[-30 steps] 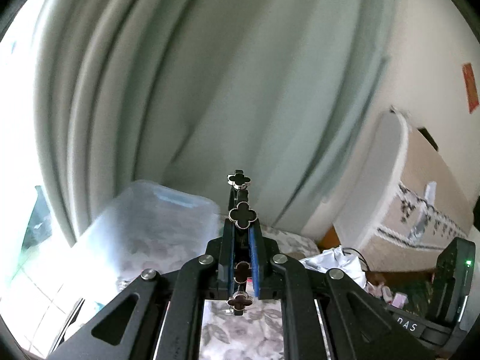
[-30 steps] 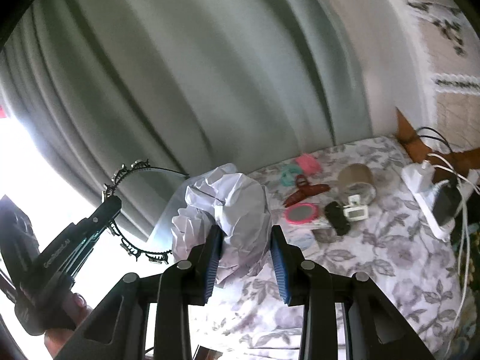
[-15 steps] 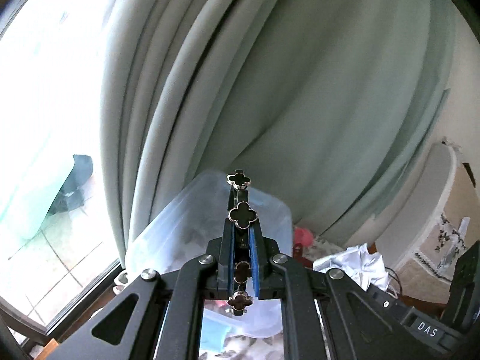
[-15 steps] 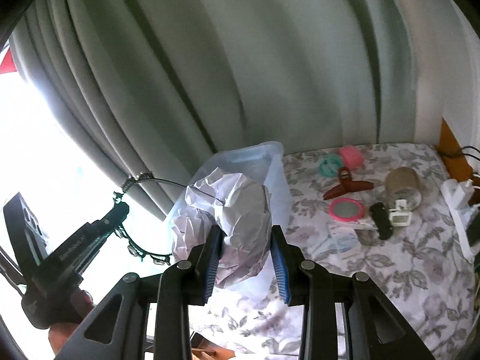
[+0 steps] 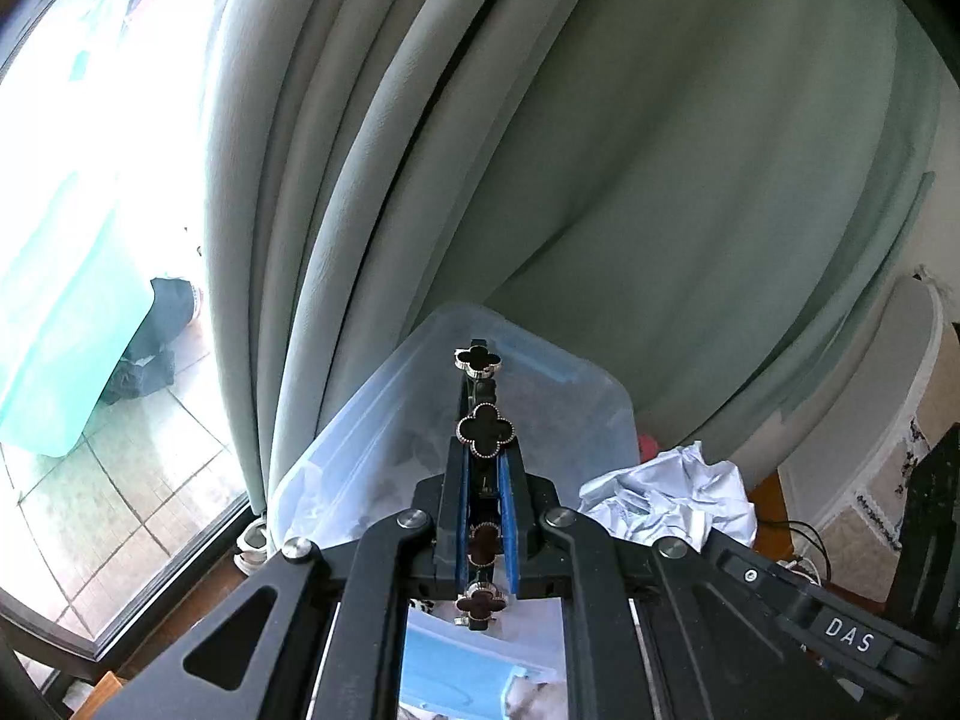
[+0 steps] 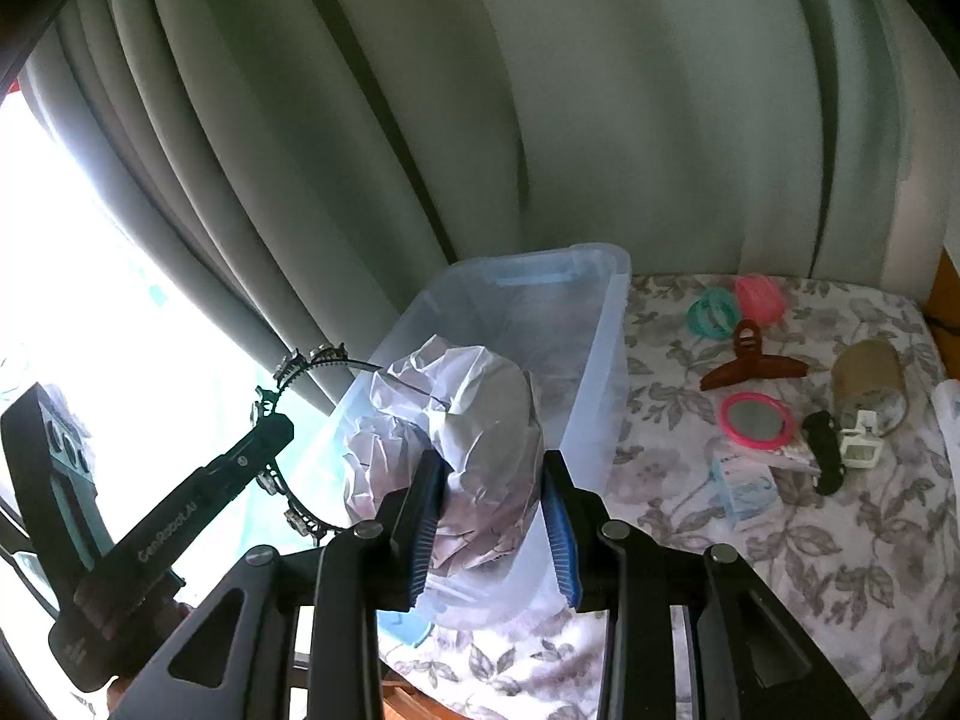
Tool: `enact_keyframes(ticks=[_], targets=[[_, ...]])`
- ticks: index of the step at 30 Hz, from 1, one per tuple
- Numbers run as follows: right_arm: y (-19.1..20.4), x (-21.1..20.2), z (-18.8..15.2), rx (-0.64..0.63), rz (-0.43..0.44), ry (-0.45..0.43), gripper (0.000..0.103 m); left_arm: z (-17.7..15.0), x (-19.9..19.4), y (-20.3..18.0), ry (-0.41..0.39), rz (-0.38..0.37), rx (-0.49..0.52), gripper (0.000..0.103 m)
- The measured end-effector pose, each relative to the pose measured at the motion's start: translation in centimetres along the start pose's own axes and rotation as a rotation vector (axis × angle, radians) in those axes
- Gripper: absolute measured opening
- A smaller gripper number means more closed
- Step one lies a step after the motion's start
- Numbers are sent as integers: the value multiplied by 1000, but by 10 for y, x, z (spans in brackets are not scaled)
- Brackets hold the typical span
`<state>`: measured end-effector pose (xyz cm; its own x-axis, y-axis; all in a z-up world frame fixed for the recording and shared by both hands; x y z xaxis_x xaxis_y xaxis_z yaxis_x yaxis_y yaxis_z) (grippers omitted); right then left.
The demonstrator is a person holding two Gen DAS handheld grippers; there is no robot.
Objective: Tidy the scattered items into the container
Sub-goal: 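Lift the headband and crumpled paper and carry both over the clear box, then open both grippers to drop the headband and paper into the box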
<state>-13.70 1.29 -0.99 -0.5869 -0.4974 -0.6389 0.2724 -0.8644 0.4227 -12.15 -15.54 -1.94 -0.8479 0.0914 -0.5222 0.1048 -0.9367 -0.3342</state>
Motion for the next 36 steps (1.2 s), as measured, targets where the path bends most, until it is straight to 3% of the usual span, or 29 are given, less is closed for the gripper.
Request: enact_keyframes(ticks=[20, 21, 25, 31, 36], targets=[[-3, 51, -2, 0, -18, 88, 38, -1, 52, 13, 94, 7, -18, 11], [-2, 51, -1, -1, -19, 89, 38, -2, 54, 11, 95, 8, -20, 12], [-2, 49, -1, -2, -20, 83, 41, -3, 56, 5, 87, 12, -20, 36], [-2, 45, 0, -3, -22, 76, 46, -4, 43, 9, 73, 9, -3, 44], [-5, 37, 1, 4, -22, 64, 46, -6, 25, 0, 65, 3, 18, 45]])
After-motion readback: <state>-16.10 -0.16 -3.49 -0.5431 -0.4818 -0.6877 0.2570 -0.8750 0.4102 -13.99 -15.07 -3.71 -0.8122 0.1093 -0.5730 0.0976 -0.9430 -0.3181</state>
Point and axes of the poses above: each gripper's, at about its wrist camera, not at the fingertips, and x roughly the way its jaws point, y to its left, z to its top, the point moved 3 cm from there along x, roughly the way its jaws point, and after that the axes turned 4 degrees about x, right-handed, at the moved point
